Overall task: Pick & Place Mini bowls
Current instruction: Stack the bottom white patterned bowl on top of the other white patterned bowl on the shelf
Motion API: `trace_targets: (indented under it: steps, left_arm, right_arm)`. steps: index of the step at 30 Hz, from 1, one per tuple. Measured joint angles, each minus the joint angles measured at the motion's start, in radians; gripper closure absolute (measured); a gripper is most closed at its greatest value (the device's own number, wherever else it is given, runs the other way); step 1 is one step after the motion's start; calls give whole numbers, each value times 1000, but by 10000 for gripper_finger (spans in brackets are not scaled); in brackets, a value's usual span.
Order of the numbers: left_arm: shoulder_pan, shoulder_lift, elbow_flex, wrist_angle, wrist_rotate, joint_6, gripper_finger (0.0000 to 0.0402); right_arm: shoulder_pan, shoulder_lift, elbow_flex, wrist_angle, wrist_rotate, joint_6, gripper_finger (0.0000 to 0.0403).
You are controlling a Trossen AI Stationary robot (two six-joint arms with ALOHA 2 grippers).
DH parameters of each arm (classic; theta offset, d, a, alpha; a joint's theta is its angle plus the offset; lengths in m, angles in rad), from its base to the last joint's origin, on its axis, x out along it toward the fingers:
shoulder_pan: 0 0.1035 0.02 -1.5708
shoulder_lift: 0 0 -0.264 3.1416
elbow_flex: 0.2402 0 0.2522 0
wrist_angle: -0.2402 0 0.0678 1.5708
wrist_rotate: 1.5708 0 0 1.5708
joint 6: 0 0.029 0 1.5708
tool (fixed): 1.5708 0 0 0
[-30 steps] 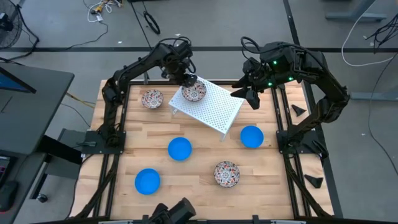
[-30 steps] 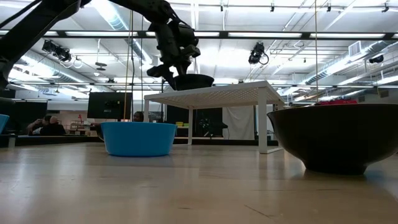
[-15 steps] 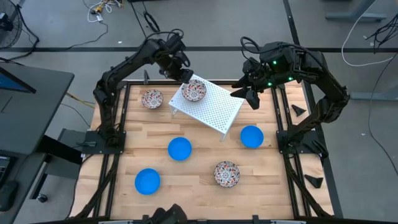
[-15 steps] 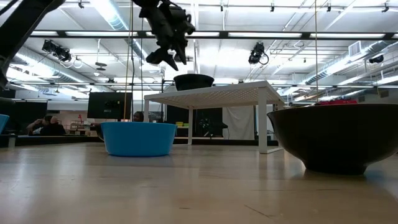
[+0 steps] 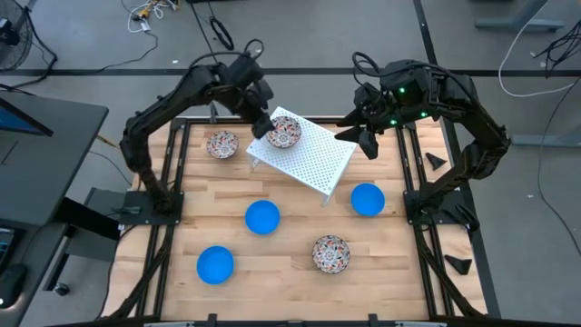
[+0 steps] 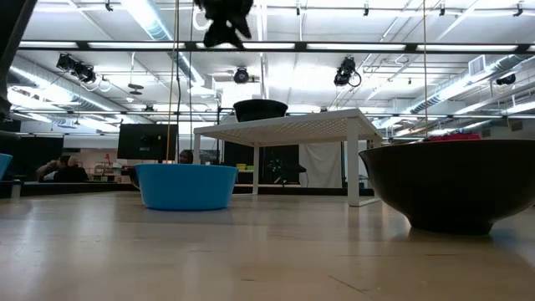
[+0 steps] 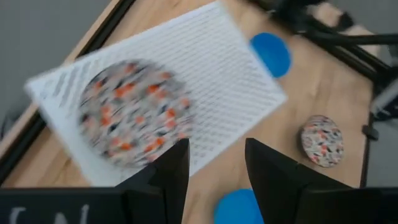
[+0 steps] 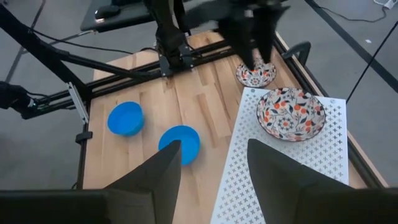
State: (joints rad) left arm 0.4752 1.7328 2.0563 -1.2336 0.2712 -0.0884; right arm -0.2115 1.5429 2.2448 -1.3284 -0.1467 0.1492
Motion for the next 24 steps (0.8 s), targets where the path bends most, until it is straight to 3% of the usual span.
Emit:
trace_targets:
  steps: [8, 15, 24]
  left_arm:
    - [-181, -104, -2, 133, -81, 33, 241]
    - [-293, -151, -2, 191, -86, 39, 241]
    - [-386, -158, -2, 289, -84, 60, 241]
  right_arm:
    - [0, 0, 0, -1, 0, 1, 218]
    - [4, 0, 0, -2, 0, 49, 218]
    - [88, 0, 0, -3, 6, 26, 218]
